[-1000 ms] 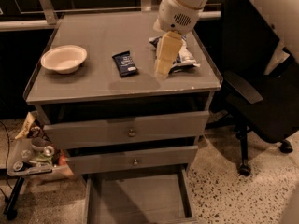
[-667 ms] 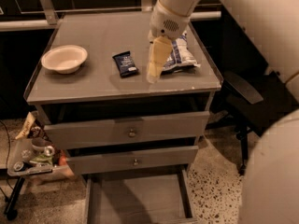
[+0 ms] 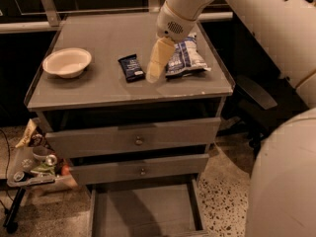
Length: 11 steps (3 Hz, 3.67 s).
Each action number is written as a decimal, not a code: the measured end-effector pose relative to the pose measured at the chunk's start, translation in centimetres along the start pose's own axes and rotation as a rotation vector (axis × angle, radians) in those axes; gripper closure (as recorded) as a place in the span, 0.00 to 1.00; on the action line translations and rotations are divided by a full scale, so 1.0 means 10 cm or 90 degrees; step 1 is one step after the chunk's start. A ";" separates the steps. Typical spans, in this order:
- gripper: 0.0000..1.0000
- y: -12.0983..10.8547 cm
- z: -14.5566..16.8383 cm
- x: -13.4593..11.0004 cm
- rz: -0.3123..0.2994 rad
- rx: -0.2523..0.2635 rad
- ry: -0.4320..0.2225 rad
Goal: Place rxbar blueberry into bottom drawer
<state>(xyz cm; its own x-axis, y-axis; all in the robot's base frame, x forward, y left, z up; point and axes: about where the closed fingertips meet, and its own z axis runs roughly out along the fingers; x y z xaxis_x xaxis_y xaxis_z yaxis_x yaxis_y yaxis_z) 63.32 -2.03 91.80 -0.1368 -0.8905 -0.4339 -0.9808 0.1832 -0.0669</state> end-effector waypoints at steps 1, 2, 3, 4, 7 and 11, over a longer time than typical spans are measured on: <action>0.00 -0.25 -0.04 -0.03 0.070 0.032 -0.017; 0.00 -0.40 0.08 -0.07 0.108 0.027 -0.024; 0.00 -0.41 0.08 -0.07 0.111 0.028 -0.025; 0.00 -0.45 0.14 -0.11 0.112 0.026 -0.040; 0.00 -0.66 0.72 -0.42 0.155 -0.036 -0.043; 0.00 -0.79 0.99 -0.28 0.238 0.001 -0.014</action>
Offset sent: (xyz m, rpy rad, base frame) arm 0.0613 0.0035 -0.0061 0.0737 0.0662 -0.2334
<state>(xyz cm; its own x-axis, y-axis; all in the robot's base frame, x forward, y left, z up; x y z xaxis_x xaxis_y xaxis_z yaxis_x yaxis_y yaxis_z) 72.85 3.13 84.60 -0.4818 -0.7532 -0.4478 -0.8639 0.4940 0.0984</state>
